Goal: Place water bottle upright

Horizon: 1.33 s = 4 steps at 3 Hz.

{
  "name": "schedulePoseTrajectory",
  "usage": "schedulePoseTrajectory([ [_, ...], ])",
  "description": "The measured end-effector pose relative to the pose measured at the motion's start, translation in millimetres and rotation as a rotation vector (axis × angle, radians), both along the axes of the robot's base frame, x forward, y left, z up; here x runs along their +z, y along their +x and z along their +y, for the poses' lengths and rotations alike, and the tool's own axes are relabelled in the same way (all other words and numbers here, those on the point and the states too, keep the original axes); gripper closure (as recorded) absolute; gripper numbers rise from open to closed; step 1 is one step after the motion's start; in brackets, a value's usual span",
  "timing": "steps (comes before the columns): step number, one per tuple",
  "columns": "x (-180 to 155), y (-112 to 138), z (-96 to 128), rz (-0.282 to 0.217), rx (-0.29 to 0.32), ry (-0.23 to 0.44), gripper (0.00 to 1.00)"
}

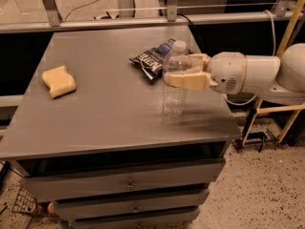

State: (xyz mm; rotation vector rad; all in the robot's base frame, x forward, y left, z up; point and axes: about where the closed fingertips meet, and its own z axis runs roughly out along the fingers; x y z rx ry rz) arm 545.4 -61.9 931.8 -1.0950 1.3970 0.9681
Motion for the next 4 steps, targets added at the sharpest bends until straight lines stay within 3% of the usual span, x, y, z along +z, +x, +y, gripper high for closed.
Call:
schedulePoseTrajectory([
  [3, 1.5, -1.4, 7.7, -0.002, 0.014, -0.001, 0.18],
  [4, 2.1, -2.0, 10.6, -0.003, 0.019, -0.001, 0.00],
])
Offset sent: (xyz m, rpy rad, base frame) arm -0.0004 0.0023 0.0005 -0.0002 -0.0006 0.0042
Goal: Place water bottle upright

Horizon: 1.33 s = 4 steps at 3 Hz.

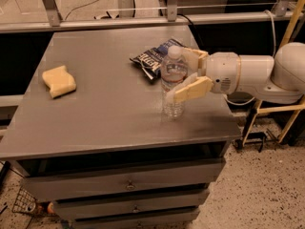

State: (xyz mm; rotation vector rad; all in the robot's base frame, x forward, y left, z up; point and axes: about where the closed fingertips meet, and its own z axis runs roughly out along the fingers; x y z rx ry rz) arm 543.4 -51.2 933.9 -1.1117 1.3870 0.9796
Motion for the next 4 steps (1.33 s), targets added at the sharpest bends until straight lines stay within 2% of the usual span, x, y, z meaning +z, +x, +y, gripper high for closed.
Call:
schedulePoseTrajectory([
  [1, 0, 0, 0, 0.000, 0.000, 0.000, 0.00],
  [2, -5, 1, -25, 0.000, -0.022, -0.051, 0.00],
  [3, -7, -4, -66, 0.016, -0.068, -0.143, 0.00],
  [4, -7, -10, -112, 0.052, -0.126, -0.267, 0.00],
])
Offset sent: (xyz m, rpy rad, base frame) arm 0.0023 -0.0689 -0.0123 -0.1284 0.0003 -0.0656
